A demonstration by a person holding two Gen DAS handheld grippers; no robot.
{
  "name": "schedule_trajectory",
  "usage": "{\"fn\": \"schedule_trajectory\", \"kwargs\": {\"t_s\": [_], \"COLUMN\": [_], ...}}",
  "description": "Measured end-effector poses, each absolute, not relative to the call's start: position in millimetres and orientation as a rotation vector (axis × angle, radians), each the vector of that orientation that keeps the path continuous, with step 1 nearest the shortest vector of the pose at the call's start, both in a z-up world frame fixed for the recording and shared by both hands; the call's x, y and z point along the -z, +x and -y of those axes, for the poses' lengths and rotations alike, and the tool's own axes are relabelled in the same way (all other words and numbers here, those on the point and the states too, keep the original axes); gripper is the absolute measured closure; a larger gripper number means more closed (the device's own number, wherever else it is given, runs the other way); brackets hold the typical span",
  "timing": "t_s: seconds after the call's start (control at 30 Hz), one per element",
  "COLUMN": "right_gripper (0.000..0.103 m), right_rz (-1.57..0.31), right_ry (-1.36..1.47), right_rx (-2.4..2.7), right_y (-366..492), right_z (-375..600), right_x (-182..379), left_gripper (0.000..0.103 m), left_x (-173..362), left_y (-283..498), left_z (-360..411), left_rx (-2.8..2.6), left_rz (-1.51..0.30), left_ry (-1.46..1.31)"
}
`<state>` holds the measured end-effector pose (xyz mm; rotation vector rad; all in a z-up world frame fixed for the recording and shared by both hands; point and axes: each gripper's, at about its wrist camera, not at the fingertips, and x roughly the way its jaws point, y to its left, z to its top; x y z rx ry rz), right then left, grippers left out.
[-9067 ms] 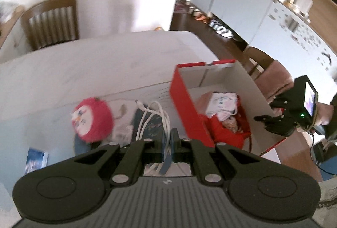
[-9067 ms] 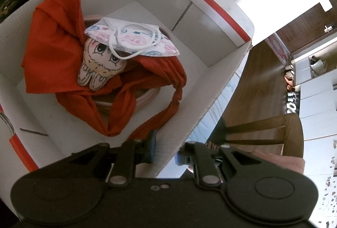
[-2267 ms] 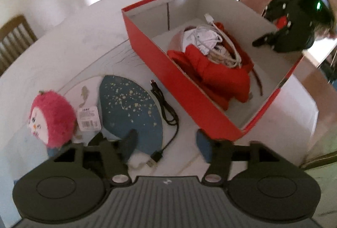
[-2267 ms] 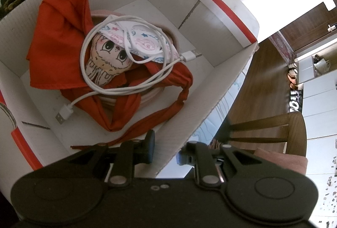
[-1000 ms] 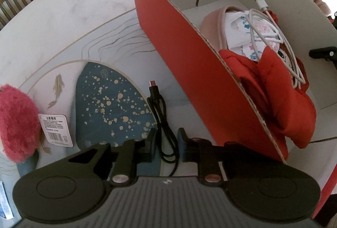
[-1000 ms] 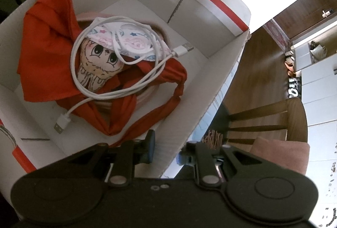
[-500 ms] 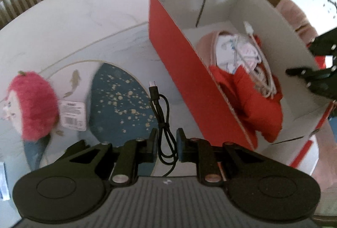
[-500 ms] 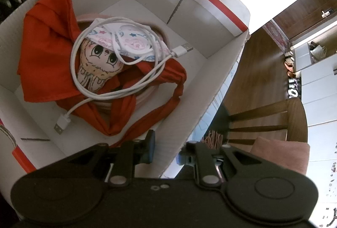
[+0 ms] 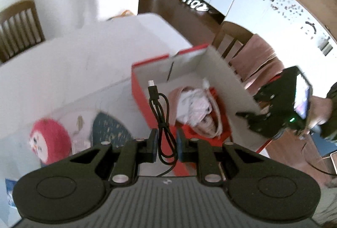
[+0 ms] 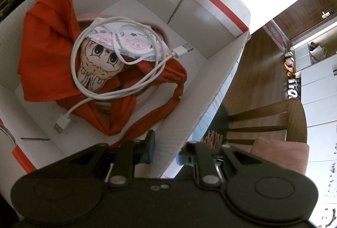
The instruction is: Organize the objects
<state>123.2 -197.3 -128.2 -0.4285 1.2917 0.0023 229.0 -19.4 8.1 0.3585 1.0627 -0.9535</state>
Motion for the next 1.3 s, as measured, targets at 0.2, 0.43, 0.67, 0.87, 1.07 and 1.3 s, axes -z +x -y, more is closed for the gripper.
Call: {"fn": "schedule_trajectory", "kwargs": {"t_s": [0.2,0.43,0.67,0.87,1.07,1.3], "right_gripper": [0.086,0.086,0.086,0.086,0.086,0.086], "right_rz": [-1.292,-1.291,-1.292,-1.303,-1.309,-1.307], "right_ry": [-0.432,-0.432,-0.432,-0.430,-0.436,-0.430], "right_rx": [-0.003,-0.003,-0.004,-0.011,-0.017,-0.012], "right_y": [123,123,123,124,125,126], "right_z": [197,197,197,197,197,198], "right_x": [128,128,128,126,127,128], "left_gripper": [0.087,0.087,0.087,0.087,0.087,0.087], "left_x": [-35,-35,15,57,78,103], "left_y": [219,210,218,221,211,205], "left_z": [54,102,136,143,152,155], "left_rx": [1.036,1.115,1.091,1.057,1.080,1.074], "left_rz": [-1.007,-0.968,-1.060,-1.139,-1.173,-1.221], "left_ry": [0.360,0.328,0.363,0.445,0.508,0.535]}}
